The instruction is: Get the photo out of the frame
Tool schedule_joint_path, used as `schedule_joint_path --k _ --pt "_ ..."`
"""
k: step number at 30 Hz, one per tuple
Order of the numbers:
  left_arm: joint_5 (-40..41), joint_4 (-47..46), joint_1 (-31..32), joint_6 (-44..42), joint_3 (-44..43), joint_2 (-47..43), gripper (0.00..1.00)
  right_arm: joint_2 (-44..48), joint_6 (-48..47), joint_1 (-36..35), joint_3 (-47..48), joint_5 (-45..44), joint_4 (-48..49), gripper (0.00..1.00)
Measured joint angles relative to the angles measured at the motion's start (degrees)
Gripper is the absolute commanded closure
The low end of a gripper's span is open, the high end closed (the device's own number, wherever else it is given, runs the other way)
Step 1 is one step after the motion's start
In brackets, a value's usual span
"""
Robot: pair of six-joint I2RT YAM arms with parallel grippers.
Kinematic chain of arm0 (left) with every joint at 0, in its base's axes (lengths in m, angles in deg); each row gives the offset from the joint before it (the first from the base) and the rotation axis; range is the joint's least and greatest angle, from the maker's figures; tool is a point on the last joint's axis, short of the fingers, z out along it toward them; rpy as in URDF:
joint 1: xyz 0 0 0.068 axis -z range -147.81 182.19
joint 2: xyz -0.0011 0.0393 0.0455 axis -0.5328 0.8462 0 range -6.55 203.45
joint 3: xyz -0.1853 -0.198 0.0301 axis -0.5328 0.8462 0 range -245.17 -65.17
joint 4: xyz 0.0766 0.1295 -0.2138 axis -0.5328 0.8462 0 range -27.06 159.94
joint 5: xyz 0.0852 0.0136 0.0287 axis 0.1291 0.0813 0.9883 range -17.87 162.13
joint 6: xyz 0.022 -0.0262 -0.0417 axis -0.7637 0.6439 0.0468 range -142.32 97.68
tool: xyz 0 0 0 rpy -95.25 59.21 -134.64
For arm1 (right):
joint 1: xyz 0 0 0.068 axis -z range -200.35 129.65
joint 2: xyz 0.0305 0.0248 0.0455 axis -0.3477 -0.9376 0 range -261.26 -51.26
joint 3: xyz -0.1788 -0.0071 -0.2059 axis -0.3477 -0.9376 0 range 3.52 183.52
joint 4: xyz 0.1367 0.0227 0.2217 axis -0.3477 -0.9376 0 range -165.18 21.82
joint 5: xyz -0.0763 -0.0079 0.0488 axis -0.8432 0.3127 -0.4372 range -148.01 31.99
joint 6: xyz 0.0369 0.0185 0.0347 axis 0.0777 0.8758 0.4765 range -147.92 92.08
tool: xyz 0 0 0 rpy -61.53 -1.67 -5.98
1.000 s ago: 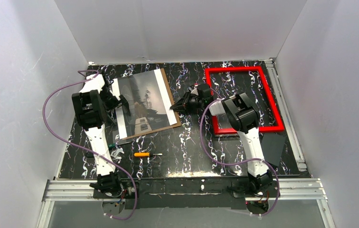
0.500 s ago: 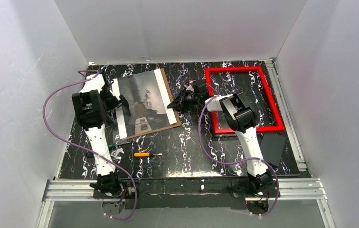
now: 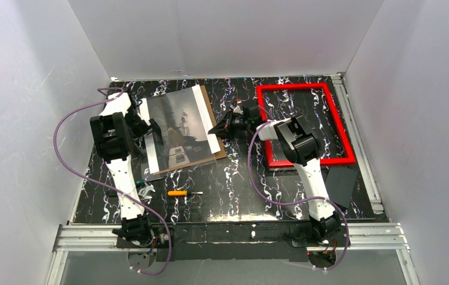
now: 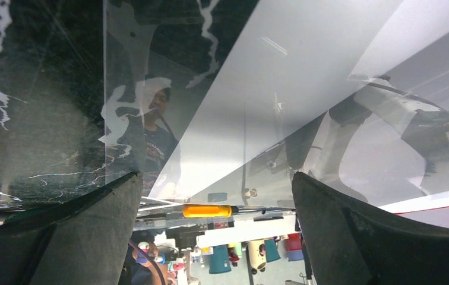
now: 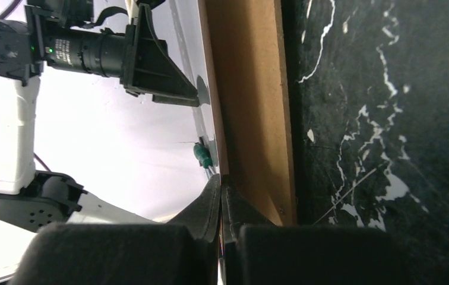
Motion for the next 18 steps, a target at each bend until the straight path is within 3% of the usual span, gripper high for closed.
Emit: schedule_joint_path --k 10,18 --pt "-0.17 0.15 -0.04 -0.15 -0.07 0.09 0.02 0.48 8.20 -0.02 -2.78 0.02 8.70 0.99" --pt "-1.66 0.35 -0.22 -0.17 0.07 0.09 0.02 10.12 0.72 -0.76 -10.84 -3.23 4.42 0.99"
